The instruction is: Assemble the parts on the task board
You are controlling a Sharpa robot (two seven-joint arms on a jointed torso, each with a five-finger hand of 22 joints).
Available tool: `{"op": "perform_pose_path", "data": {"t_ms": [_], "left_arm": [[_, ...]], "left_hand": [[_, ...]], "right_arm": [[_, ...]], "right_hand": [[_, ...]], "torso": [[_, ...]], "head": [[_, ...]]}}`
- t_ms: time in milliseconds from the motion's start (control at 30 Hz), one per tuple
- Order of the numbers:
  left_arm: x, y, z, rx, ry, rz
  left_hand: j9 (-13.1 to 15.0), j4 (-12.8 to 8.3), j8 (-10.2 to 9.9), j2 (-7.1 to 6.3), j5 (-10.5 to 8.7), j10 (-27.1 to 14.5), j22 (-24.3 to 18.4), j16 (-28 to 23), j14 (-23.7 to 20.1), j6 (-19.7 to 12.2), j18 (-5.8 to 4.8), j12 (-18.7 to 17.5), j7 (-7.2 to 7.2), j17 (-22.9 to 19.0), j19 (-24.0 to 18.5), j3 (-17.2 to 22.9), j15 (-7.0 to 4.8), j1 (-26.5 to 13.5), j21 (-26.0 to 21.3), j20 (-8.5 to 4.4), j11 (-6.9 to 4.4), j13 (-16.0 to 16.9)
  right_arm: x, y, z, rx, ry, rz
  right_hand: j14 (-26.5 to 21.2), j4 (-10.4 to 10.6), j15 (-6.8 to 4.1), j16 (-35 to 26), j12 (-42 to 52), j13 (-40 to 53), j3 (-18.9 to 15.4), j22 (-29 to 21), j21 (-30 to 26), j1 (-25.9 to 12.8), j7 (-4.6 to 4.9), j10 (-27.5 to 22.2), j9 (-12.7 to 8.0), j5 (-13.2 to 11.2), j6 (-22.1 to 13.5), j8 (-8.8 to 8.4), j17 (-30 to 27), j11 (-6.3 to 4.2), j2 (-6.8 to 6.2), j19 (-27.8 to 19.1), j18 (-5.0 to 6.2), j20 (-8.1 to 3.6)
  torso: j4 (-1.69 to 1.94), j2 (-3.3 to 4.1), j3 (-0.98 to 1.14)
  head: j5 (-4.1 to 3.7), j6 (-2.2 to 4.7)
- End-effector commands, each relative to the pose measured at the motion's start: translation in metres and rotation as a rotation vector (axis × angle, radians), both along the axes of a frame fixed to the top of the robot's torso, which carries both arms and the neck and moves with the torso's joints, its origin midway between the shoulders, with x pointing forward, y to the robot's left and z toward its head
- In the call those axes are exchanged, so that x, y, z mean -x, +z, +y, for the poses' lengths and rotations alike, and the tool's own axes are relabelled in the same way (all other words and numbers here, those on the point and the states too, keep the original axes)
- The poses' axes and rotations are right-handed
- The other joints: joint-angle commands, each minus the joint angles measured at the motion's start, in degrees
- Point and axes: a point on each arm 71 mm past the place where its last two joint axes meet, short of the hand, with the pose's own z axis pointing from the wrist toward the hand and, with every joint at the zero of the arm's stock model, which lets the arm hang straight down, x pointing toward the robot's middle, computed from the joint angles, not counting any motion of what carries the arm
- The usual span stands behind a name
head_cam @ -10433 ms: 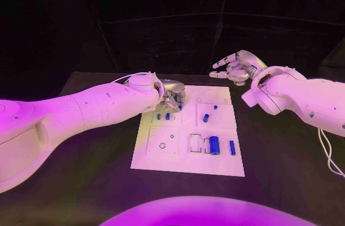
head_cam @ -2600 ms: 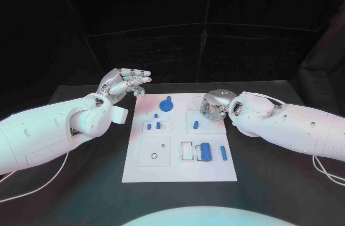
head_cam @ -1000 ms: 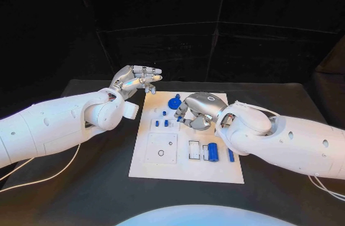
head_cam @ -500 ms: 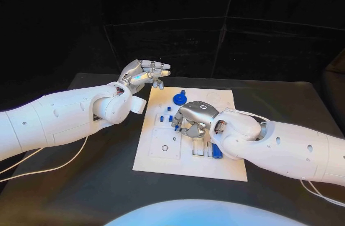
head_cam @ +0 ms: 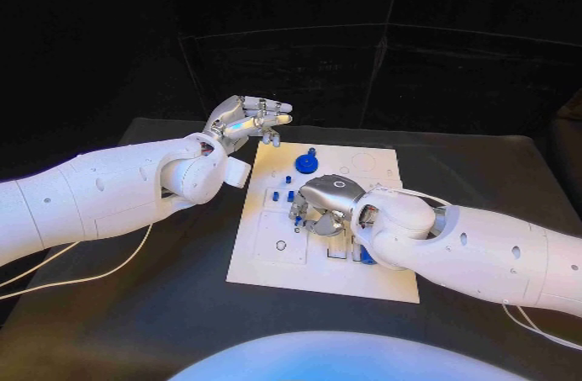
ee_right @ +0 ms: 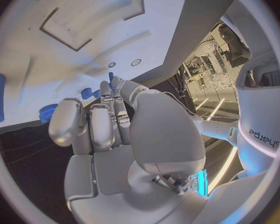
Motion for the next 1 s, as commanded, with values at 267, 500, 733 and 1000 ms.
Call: {"op": "perform_pose_path", "data": {"t_ms": [267,500,733,1000], "left_arm": [[-0.0004,0.0014,-0.0013,0.007,-0.004,-0.004],[-0.0005,0.0013,-0.0013,0.007,-0.004,-0.002],[-0.0007,0.0011,-0.0009,0.006,-0.004,-0.001],[-0.0009,0.0010,-0.0007,0.006,-0.004,0.000]], "left_hand": [[0.0,0.0,0.3,-0.19,0.08,-0.4,-0.1,-0.2,-0.1,-0.2,0.75,0.2,-0.10,-0.1,0.1,-0.4,0.06,-0.2,-0.3,-0.22,0.04,0.0],[0.0,0.0,0.3,-0.19,0.08,-0.4,-0.1,-0.2,-0.1,-0.2,0.75,0.2,-0.10,-0.1,0.1,-0.4,0.06,-0.2,-0.3,-0.22,0.04,0.0],[0.0,0.0,0.3,-0.19,0.08,-0.4,-0.1,-0.2,-0.1,-0.2,0.75,0.2,-0.10,-0.1,0.1,-0.4,0.06,-0.2,-0.3,-0.22,0.04,0.0],[0.0,0.0,0.3,-0.19,0.08,-0.4,-0.1,-0.2,-0.1,-0.2,0.75,0.2,-0.10,-0.1,0.1,-0.4,0.06,-0.2,-0.3,-0.22,0.04,0.0]], "right_arm": [[0.0022,-0.0047,0.0025,0.030,0.020,0.008],[0.0013,-0.0072,0.0016,0.042,0.017,0.012],[0.0010,-0.0088,0.0015,0.057,0.017,0.016],[0.0012,-0.0103,0.0022,0.073,0.020,0.025]], "right_hand": [[1.7,0.0,-0.38,0.1,0.0,0.1,0.4,0.0,0.1,-0.5,0.24,0.2,0.0,0.2,0.3,0.14,0.0,0.18,-0.06,0.0,0.06,-0.41],[1.7,0.0,-0.38,0.1,0.0,0.1,0.4,0.0,0.1,-0.5,0.24,0.2,0.0,0.2,0.3,0.14,0.0,0.18,-0.06,0.0,0.06,-0.41],[1.6,-0.1,-0.38,0.1,0.0,0.1,0.4,0.0,0.1,-0.5,0.23,0.3,0.1,0.2,0.3,0.14,-0.1,0.17,-0.05,0.0,0.05,-0.42],[1.6,-0.1,-0.38,0.1,0.0,0.1,0.4,-0.1,0.0,-0.5,0.23,0.3,0.1,0.2,0.3,0.14,0.0,0.17,-0.06,0.0,0.06,-0.42]], "torso": [[-0.01,-0.03,0.00],[-0.02,-0.03,-0.03],[-0.02,-0.02,0.00],[-0.08,-0.03,0.00]], "head": [[0.44,-0.38],[0.60,-0.53],[0.72,-0.65],[0.81,-0.83]]}}
